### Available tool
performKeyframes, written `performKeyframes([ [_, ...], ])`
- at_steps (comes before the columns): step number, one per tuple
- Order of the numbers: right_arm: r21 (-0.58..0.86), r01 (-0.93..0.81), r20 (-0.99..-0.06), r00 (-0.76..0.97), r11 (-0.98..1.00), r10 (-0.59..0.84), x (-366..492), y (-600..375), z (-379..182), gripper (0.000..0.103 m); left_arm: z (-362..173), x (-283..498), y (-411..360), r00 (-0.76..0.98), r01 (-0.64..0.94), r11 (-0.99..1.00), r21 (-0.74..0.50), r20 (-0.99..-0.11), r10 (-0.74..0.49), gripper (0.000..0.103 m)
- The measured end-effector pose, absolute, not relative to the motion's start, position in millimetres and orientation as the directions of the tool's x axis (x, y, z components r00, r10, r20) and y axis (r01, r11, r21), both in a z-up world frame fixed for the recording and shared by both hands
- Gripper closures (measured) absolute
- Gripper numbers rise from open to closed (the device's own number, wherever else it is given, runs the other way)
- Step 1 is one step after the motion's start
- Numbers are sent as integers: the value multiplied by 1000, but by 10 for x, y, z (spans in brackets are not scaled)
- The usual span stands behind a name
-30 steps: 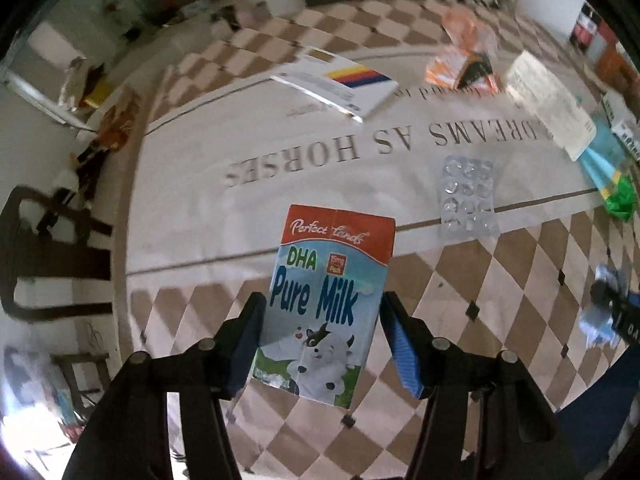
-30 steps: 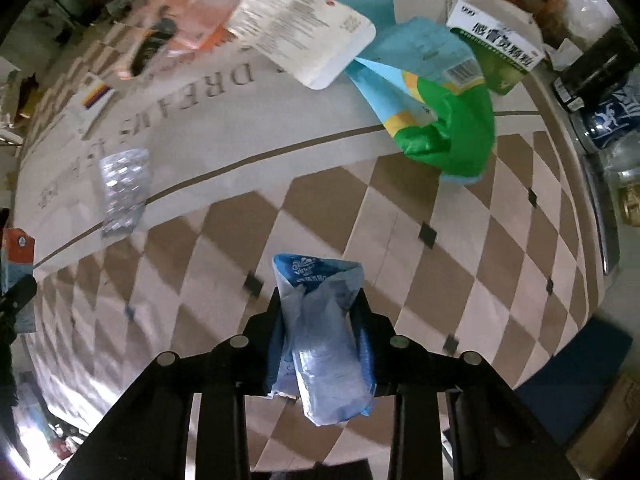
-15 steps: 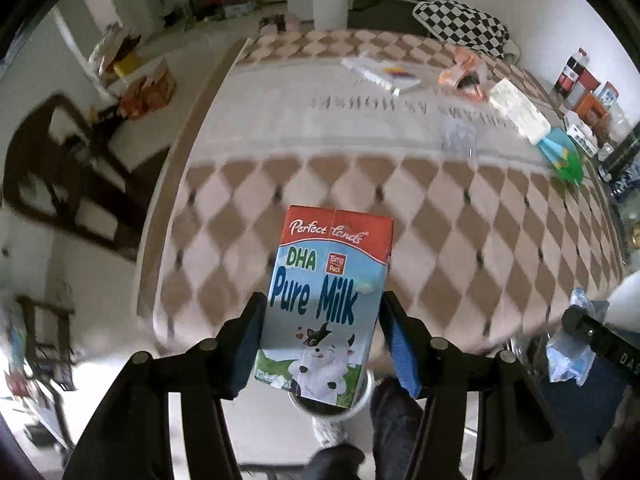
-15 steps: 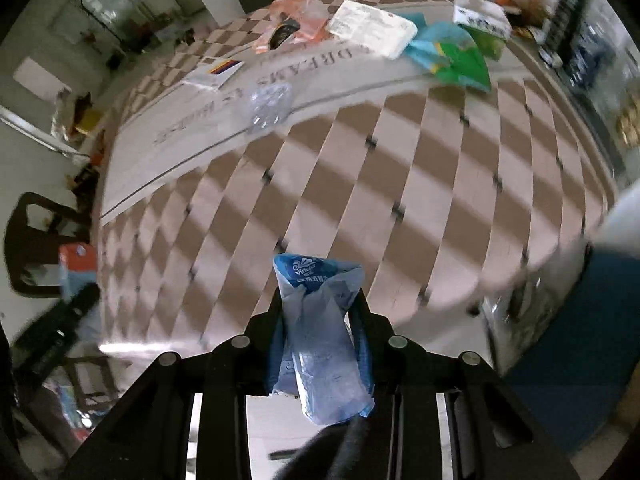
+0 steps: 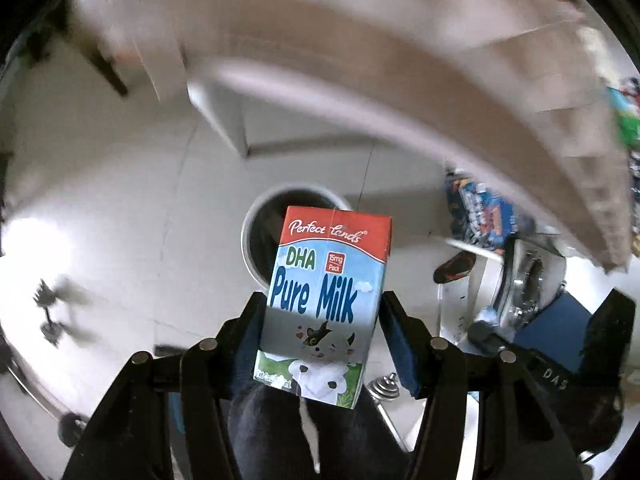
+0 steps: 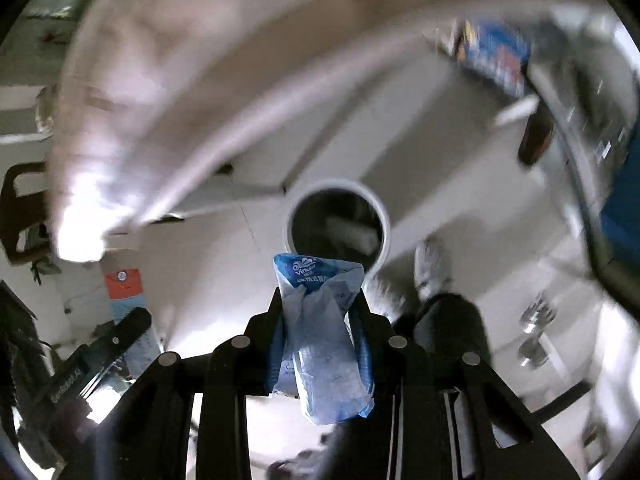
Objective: Collect trash
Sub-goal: 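Carry the carton and bag over the white bin and release both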
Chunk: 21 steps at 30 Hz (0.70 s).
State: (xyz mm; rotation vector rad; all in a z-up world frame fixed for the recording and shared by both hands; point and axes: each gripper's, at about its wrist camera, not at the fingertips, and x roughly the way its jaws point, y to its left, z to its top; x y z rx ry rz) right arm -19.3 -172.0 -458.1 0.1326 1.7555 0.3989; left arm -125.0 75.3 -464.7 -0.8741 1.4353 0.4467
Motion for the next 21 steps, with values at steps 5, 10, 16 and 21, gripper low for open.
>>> performKeyframes([
  [5, 323, -81, -917, -274, 943, 290, -266, -1601, -5799, 71, -5910, -1091, 841, 81, -740, 606, -291, -934, -349, 47],
  [10, 331, -93, -914, -279, 939, 294, -233, -1389, -6817, 70, -6741, -1019, 836, 23, -735, 626, -261, -932, -361, 45],
  [16, 349, -136, -902, -317, 927, 293, -148, -1169, -7692, 17, -7113, -1140, 895, 17, -772, 591, -234, -937, -349, 12],
  [21, 338, -187, -909, -317, 922, 269, -139, -1229, -7847, 1, -7016, -1338, 897, -41, -775, 620, -123, -969, -243, 5],
])
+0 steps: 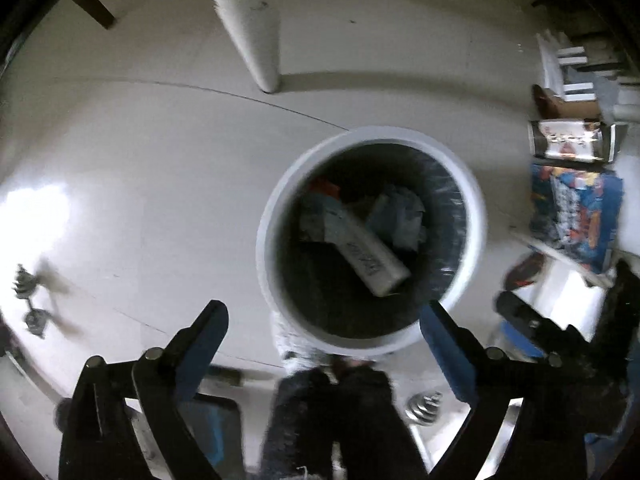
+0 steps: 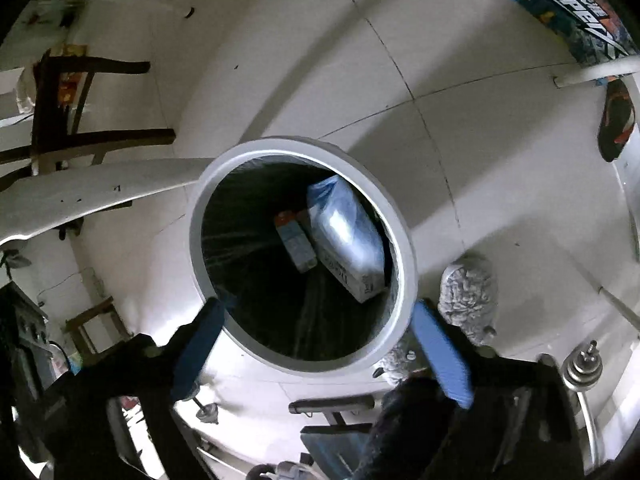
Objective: Collect trash
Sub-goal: 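Carry the carton and bag over the white bin and release both, then swing both tools back over the table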
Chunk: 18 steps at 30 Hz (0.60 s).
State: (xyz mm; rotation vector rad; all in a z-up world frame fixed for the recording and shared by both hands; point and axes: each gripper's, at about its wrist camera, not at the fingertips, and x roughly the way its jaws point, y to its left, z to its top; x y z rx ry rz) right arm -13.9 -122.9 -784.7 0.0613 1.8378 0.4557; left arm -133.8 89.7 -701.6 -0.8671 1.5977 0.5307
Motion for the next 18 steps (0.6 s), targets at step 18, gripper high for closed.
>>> performKeyframes([
  [18, 11, -549, -997, -71, 836, -34, -421, -1164, -6578, 1, -5838, -1559, 484, -65, -673, 740, 23, -998, -28, 5],
])
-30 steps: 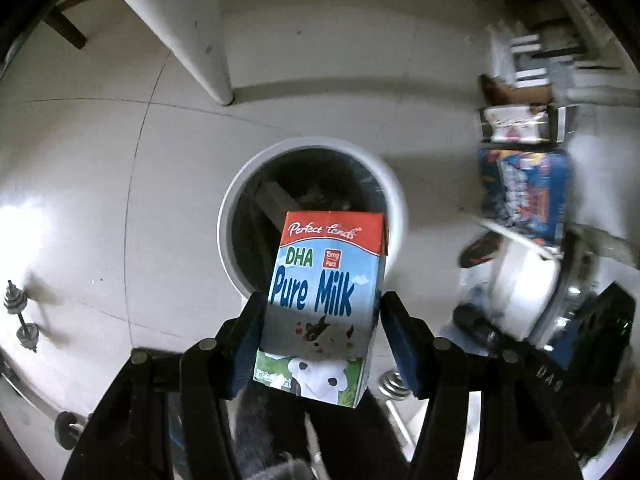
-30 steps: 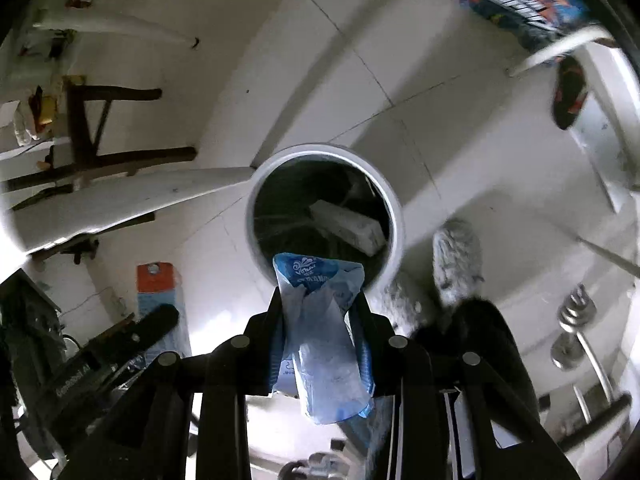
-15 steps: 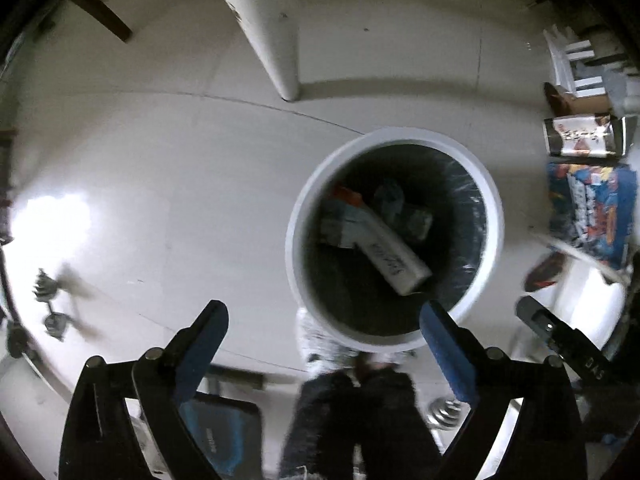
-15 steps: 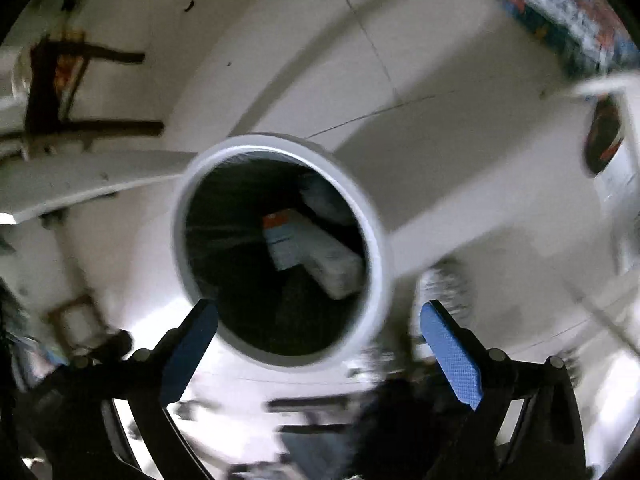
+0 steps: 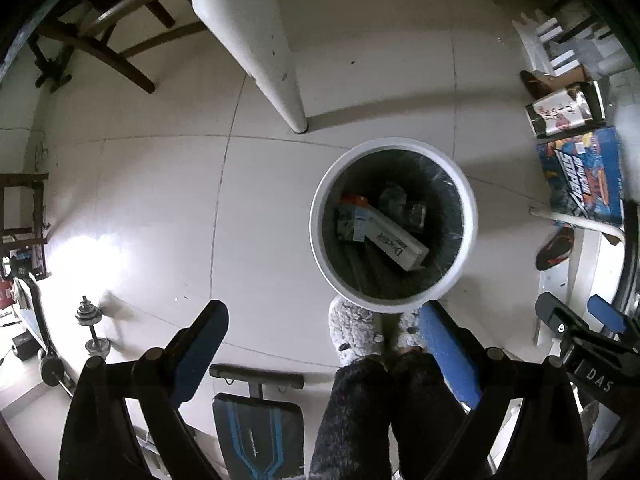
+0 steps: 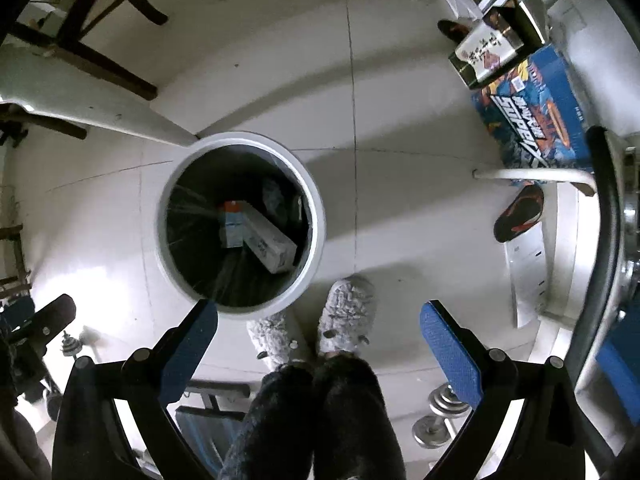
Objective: Collect trash
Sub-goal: 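Swing both tools back over the table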
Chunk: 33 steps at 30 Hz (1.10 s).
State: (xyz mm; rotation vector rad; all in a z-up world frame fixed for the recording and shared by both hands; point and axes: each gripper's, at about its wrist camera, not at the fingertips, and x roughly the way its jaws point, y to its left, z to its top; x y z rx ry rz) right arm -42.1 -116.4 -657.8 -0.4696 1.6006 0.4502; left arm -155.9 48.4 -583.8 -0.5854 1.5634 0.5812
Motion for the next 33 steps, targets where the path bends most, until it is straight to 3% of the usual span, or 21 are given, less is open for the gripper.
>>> performKeyframes([
  [9, 44, -546, -998, -62, 836, 12, -601, -1226, -5613, 1, -4932, -1713, 383, -28, -661, 751, 17, -1000, -2, 5],
  [23, 135, -513, -991, -59, 848, 122, -880, -1310, -3558, 1, -3218, -1968, 268, 70, -629, 777, -2, -996, 54, 5],
  [33, 266, -391, -960, -22, 881, 280, -350, -1275, -2629, 1, -2393, -1308, 552, 197, -640, 768, 3, -966, 168, 5],
])
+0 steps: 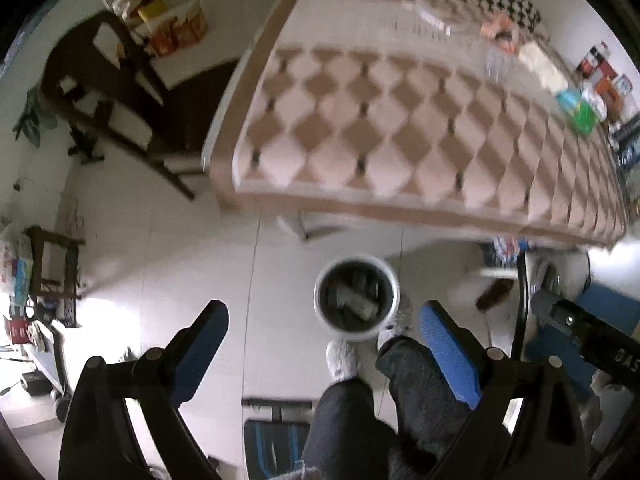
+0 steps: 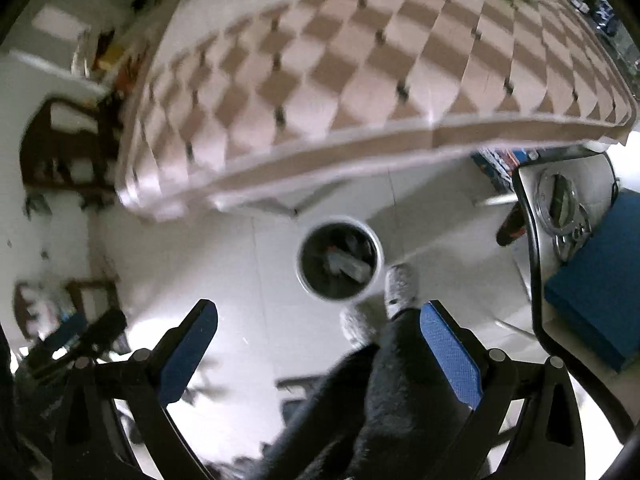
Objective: Collect trash
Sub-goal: 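Swing both tools back over the table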
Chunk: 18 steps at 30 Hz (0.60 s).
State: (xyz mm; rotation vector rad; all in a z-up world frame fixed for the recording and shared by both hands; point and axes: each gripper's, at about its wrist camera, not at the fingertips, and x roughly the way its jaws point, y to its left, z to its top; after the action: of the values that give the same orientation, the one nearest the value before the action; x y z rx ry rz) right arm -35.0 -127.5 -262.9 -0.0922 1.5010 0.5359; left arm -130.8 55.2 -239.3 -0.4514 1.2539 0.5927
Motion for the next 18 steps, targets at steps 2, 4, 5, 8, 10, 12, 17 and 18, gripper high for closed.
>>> performKeyframes([
  [2, 281, -362, -953, 5, 889, 303, -113, -1249, -2485, 1, -2266, -1000, 624, 227, -639, 769, -1, -956, 187, 5],
  [4, 293, -332, -947, 29, 897, 320, 161, -1237, -2360, 1, -2157, -728, 695, 245, -639, 769, 2, -948, 206, 5],
  [5, 291, -316, -945, 52, 903, 323, 361, -1244, -2286, 1, -2118, -566, 734, 252, -638, 770, 1, -944, 211, 5],
  [8, 286, -272, -942, 95, 919, 322, 873, -1305, -2183, 1, -2046, -2, 909, 264, -648, 761, -19, -944, 201, 5],
  [10, 280, -247, -943, 110, 928, 314, 1275, -1331, -2165, 1, -2026, 421, 1016, 259, -663, 748, -27, -946, 195, 5],
  [12, 249, -231, -950, 133, 940, 284, 1761, -1352, -2158, 1, -2039, 854, 1113, 251, -671, 741, -32, -950, 186, 5],
  [17, 107, -274, -972, 174, 956, 158, 3070, -1305, -2212, 1, -2191, 1754, 1224, 210, -684, 729, -21, -963, 169, 5],
  [18, 81, -291, -976, 169, 953, 135, 3282, -1276, -2268, 1, -2256, 1959, 1225, 202, -683, 730, -26, -967, 155, 5],
])
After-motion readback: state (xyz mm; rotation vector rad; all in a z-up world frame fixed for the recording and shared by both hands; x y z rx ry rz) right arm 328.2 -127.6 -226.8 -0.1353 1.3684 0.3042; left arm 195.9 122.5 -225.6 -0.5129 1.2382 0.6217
